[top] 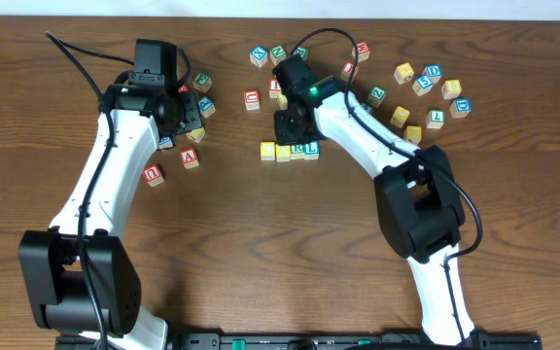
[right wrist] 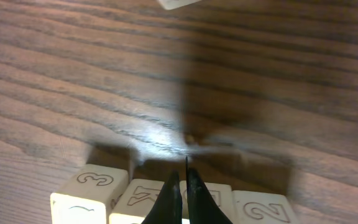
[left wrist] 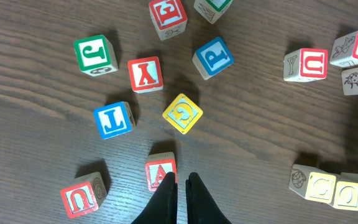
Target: Spell out CORL
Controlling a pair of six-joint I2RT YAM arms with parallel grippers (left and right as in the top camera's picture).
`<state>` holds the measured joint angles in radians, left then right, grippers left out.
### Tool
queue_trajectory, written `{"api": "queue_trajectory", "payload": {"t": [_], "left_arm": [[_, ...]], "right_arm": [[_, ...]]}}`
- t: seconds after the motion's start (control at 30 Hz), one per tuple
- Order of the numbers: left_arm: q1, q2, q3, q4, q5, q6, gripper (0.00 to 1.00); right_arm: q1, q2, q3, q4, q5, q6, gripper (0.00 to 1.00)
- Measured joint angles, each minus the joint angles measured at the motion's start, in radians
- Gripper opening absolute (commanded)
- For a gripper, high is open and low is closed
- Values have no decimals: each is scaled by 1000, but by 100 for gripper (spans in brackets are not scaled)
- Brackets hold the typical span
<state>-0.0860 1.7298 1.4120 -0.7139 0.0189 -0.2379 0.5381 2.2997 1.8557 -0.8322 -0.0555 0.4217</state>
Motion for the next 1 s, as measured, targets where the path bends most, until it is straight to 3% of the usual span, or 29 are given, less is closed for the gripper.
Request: {"api": "queue_trajectory", "payload": {"t": [0.67,1.0], "left_arm": [[0,0,0,0,0,-1,8],[-5,0,0,0,0,-1,8]], "right_arm": [[-2,0,0,-9,34,19,1],[-58,0,9,-92,37,19,1]]}}
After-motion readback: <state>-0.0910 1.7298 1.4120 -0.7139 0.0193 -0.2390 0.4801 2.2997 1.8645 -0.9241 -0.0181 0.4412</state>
